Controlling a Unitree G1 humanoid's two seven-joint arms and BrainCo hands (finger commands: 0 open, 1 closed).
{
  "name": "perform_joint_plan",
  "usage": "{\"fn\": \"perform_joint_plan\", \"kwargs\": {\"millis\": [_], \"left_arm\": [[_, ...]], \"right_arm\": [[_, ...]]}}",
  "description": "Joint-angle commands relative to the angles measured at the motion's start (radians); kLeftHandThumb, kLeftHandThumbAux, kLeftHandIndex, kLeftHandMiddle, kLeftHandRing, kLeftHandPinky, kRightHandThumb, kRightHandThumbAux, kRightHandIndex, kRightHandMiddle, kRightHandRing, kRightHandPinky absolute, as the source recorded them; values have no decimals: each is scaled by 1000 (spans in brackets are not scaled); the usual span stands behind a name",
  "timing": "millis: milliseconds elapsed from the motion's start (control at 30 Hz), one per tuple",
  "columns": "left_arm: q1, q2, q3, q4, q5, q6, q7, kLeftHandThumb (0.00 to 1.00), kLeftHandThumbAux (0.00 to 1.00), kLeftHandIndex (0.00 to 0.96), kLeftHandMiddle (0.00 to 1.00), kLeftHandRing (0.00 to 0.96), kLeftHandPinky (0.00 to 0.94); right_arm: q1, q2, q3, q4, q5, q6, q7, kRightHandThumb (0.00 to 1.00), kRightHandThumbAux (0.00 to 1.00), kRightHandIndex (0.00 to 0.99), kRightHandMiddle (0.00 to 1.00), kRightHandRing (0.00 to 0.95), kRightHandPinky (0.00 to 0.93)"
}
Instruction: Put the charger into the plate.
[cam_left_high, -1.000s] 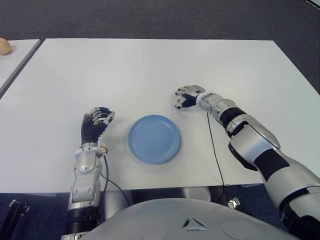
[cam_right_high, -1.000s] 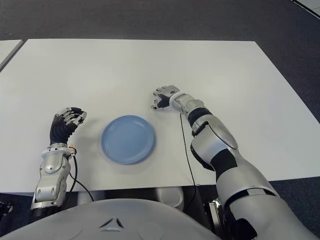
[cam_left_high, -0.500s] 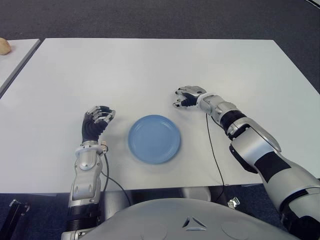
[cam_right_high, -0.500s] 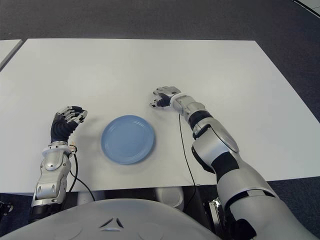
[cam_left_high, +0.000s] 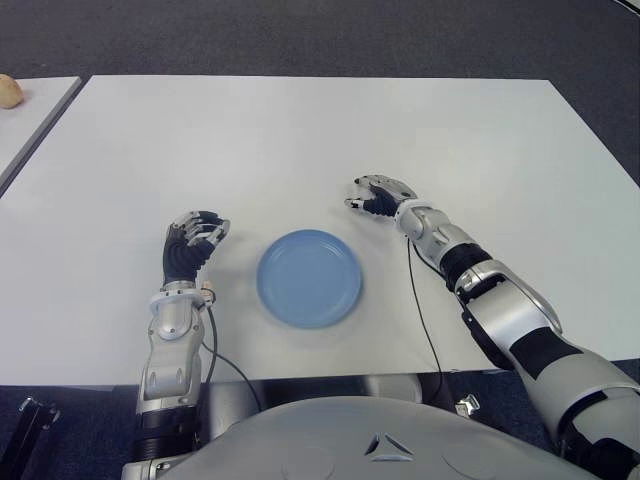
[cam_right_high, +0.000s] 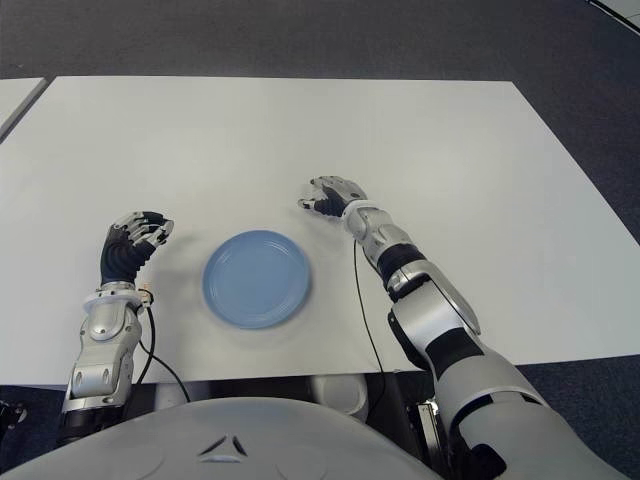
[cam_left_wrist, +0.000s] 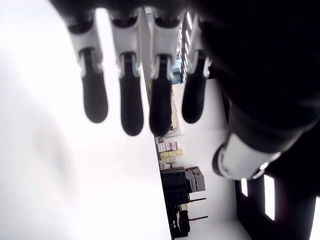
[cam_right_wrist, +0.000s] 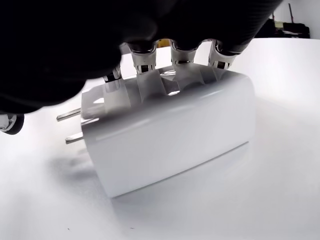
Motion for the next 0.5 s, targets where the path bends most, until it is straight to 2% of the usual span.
{"fn": "perform_joint_plan", "kwargs": {"millis": [33,133,200,267,400,500], "left_arm": [[-6,8,5,8,0,1,-7,705,720,425,442,453,447],[-8,11,6,13,0,-4,-8,705,720,425,445,453,444],[-10,12,7,13,-1,2,-7,705,720,425,445,452,442],[-10,13,8,12,-2,5,-6,705,720,425,444,451,442],[-11,15,8,11,1,9,-5,705,720,426,452,456,447],[-12,17,9,10,0,12,-7,705,721,426,456,458,448]], "right_arm": [[122,-33,-43,-79,37,72,10,565,163,0,0,0,0],[166,-41,-65,-157,45,111,15,566,176,0,0,0,0],[232,-35,-111,-250,67,172,-11,570,188,0,0,0,0],[268,-29,-135,-305,76,213,-22,575,202,0,0,0,0],[357,6,-199,-398,118,272,-76,579,226,0,0,0,0],[408,27,-223,-463,129,303,-99,578,238,0,0,0,0]]}}
